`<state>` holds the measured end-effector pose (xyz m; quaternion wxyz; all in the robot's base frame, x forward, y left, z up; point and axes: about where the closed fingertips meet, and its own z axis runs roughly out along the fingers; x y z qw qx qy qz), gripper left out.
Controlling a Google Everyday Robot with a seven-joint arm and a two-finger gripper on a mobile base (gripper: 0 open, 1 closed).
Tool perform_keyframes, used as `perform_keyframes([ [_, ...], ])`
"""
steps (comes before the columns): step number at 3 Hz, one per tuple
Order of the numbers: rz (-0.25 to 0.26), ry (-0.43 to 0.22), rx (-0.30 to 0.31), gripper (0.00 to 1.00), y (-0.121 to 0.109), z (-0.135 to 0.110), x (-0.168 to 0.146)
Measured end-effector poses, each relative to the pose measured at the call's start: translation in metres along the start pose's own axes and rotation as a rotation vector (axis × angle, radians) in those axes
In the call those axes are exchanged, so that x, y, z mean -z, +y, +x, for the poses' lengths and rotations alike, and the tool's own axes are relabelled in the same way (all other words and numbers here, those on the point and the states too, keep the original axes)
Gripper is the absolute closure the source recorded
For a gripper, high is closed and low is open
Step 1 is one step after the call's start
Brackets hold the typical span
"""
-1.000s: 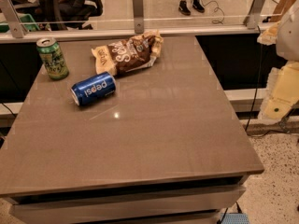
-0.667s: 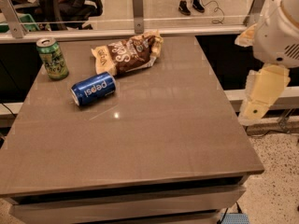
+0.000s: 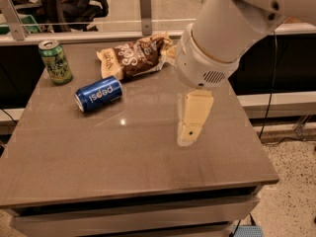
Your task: Place pepsi can upright
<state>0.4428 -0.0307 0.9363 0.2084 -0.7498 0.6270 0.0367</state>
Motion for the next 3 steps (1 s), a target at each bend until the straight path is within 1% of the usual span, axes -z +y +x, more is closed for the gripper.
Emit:
perform_keyframes([
  [1, 0.0, 0.0, 0.0, 0.0, 0.0, 0.0, 0.0],
  [2, -0.01, -0.019, 0.076, 0.0, -0.014, -0.02, -0.015],
  [3, -0.016, -0.041, 0.182, 0.0, -0.043, -0.06, -0.043],
])
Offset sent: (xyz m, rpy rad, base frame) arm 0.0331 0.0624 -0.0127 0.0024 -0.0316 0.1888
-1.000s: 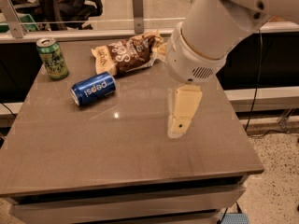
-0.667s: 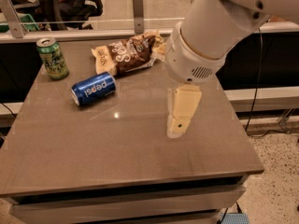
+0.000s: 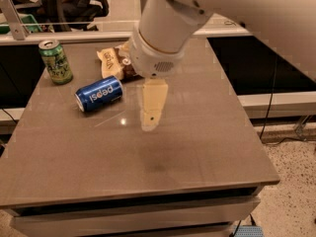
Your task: Place pepsi can upright
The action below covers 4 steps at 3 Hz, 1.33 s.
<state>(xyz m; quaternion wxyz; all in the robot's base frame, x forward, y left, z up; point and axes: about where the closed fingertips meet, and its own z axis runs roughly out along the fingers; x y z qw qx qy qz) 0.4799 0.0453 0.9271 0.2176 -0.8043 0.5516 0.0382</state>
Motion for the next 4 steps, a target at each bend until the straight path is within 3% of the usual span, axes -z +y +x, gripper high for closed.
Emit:
perform_keyframes([
  [2, -0.043, -0.064, 0.183, 0.0, -0.059, -0.069, -0.09],
  [3, -0.055, -0.09, 0.241, 0.0, -0.079, -0.092, -0.125],
  [4, -0.063, -0.077, 0.273, 0.0, -0.097, -0.099, -0.152],
])
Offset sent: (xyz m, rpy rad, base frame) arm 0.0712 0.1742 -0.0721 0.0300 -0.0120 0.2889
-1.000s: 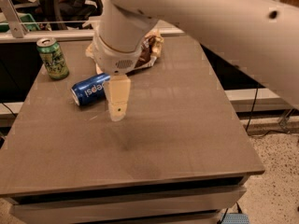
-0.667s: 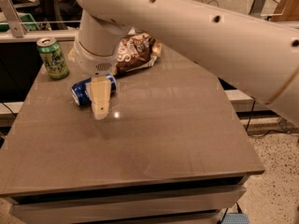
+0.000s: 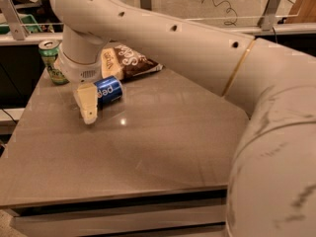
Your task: Place pepsi can upright
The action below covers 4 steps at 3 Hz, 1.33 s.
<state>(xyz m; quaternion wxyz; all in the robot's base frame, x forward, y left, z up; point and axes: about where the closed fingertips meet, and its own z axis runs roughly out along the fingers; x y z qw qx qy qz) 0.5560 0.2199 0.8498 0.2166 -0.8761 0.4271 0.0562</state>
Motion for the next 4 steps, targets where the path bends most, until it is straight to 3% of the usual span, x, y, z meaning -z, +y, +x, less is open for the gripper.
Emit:
perform_keyframes([
  [3, -0.018, 0.111, -0.018, 0.0, -0.004, 0.048, -0.007],
  [4, -0.043, 0.115, -0.021, 0.16, 0.004, 0.054, -0.007],
])
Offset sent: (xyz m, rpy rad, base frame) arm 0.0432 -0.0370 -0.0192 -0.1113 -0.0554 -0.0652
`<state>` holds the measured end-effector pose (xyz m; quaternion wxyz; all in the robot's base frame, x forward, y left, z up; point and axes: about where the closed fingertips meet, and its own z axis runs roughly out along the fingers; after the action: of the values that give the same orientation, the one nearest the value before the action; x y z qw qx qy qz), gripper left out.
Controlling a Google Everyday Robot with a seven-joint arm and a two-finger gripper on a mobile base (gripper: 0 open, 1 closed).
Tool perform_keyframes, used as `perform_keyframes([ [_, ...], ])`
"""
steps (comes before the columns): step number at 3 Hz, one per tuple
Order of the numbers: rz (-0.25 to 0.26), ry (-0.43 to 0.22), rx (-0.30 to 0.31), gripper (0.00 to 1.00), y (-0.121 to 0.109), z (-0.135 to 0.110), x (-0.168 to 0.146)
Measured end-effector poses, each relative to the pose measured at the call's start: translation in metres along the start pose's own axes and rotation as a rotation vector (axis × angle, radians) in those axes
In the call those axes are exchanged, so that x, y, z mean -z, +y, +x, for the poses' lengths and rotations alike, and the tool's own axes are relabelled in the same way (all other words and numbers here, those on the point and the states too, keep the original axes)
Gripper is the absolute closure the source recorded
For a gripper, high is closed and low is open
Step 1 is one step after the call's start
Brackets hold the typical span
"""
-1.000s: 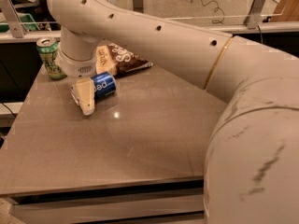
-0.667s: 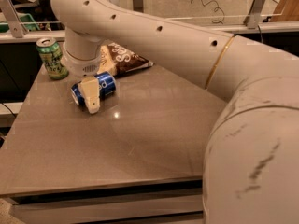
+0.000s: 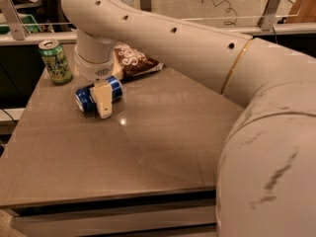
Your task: Place pepsi can upright
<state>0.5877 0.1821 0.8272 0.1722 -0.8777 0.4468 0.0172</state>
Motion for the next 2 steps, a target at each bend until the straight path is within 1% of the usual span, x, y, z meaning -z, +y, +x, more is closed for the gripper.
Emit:
perform_keyframes([
  [1, -0.028, -0.015, -0.007, 0.4, 0.0055, -0.0016, -0.0015],
  [2, -0.028, -0.015, -0.007, 0.62, 0.0045, -0.0023, 0.0019],
])
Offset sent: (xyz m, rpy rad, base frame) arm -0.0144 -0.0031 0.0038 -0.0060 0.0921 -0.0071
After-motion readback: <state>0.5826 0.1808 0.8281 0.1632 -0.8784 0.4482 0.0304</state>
